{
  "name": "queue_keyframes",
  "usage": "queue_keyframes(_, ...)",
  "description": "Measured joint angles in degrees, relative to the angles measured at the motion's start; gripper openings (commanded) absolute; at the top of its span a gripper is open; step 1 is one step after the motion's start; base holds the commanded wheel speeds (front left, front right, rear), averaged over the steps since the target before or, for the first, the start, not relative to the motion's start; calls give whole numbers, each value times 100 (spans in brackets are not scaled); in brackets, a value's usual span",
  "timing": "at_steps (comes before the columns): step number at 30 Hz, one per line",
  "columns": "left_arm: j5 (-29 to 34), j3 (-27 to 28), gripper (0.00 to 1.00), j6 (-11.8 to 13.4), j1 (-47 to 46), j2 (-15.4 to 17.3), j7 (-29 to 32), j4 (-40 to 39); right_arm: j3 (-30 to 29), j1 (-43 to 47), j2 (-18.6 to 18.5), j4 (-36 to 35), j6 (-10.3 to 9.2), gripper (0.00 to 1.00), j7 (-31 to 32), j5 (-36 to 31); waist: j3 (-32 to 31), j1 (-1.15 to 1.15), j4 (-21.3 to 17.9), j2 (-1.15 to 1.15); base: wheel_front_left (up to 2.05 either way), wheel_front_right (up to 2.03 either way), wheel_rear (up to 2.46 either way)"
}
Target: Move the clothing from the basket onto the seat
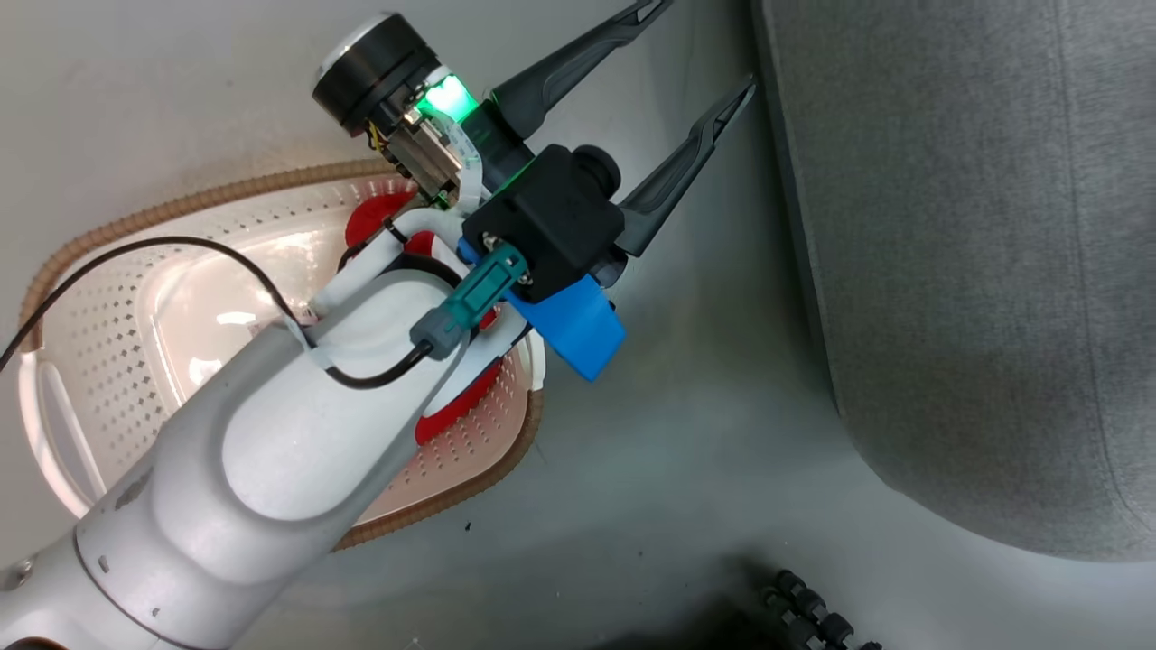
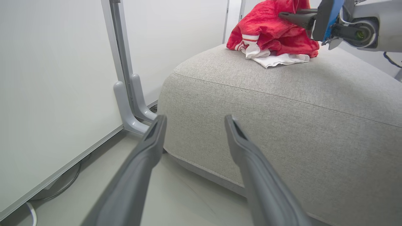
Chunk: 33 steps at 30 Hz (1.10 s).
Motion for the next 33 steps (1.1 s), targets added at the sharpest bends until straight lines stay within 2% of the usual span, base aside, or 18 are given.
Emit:
queue_keyframes(9,-314,58,100,170,486,-144,-534,433,208,1549,487,-1020,0,100,-1,-100,-772,0,44,0,0,0,0)
queue_keyframes(16,-681,332,100,398,1099,-205,-883,816,668,2509,737,-1875,0,100,-1,-116,-1613,-1,186,0,0,0,0)
queue_keyframes(22,-996,790,100,581,1756,-235,-985,992,1434,3069,918,-2357,0,100,-1,-107,-2363,-2,407,0,0,0,0)
queue_keyframes(26,-1045,1287,100,688,2199,-276,-999,843,2017,3378,1003,-2448,0,100,-1,-74,-2812,-2,626,0,0,0,0)
queue_keyframes(33,-893,2201,100,672,3176,-399,-1000,680,2595,3862,1195,-2572,0,100,0,36,-3463,-3,1116,0,0,0,0)
